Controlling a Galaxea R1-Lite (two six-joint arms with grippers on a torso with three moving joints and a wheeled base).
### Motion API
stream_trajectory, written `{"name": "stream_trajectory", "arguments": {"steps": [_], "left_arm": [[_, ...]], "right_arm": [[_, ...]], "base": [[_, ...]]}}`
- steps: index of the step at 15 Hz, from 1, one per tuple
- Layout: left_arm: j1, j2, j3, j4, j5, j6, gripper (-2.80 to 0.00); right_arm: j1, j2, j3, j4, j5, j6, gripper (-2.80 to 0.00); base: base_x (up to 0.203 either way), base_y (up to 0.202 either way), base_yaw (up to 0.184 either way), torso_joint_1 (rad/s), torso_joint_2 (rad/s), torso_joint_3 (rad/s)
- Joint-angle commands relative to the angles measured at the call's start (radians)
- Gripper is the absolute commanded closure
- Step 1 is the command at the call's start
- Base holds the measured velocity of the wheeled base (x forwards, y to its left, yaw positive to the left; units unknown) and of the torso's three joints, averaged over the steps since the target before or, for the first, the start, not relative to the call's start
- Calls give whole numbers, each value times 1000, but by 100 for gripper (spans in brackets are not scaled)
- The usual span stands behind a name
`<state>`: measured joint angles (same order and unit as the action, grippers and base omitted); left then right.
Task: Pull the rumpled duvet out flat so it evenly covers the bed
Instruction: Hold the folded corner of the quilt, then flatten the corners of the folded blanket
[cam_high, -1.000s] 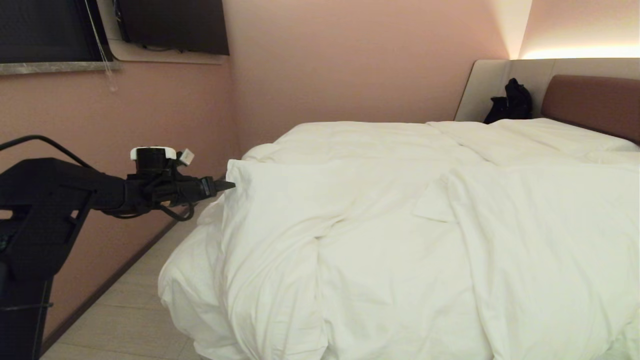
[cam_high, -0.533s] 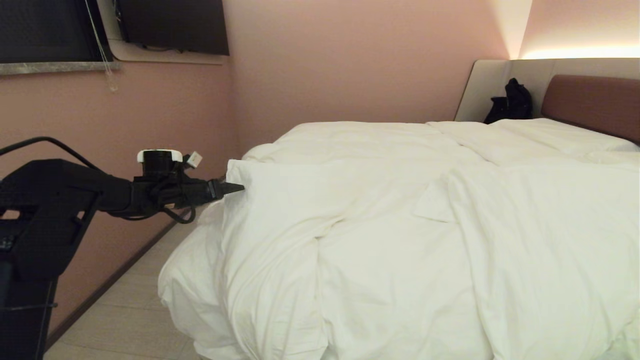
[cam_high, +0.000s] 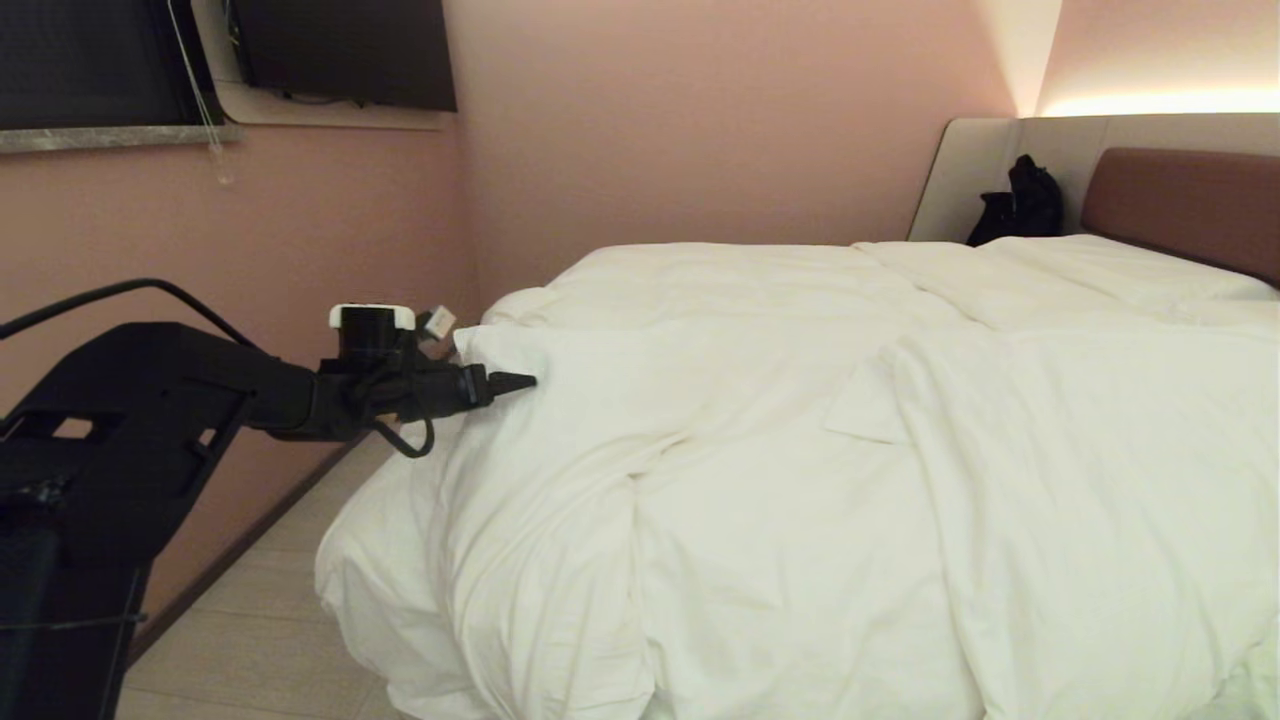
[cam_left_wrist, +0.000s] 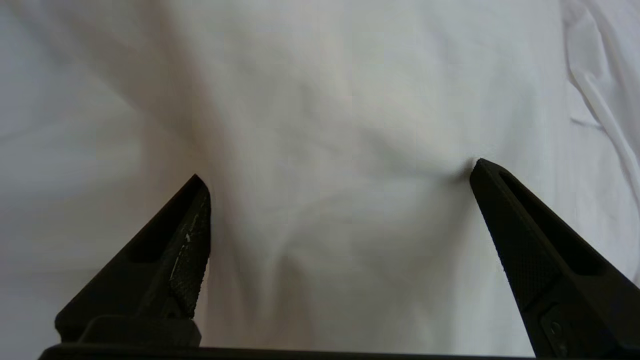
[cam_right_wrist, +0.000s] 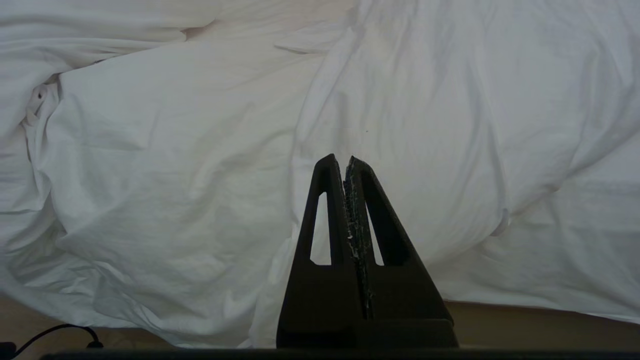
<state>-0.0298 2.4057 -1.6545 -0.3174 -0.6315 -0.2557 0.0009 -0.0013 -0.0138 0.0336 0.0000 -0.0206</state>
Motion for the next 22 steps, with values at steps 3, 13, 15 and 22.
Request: {"name": "stream_trajectory", "arguments": {"steps": [3,13,15,22], "left_arm": [[-40,3,1,-14,-2,-2,-280],[-48,9,2,-14,-1,3,0],[-52,0,5,-14,1,1,0],[-56,-51,60,-14,7,6,0]], "right_arm": [[-1,1,0,0,0,-1,0],[-1,1,0,0,2,-1,0],[-1,1,0,0,0,-1,0],[-1,1,0,0,1,-1,0]], "base": [[0,0,0,0,0,0],[0,0,0,0,0,0],[0,0,0,0,0,0],[0,0,0,0,0,0]]}}
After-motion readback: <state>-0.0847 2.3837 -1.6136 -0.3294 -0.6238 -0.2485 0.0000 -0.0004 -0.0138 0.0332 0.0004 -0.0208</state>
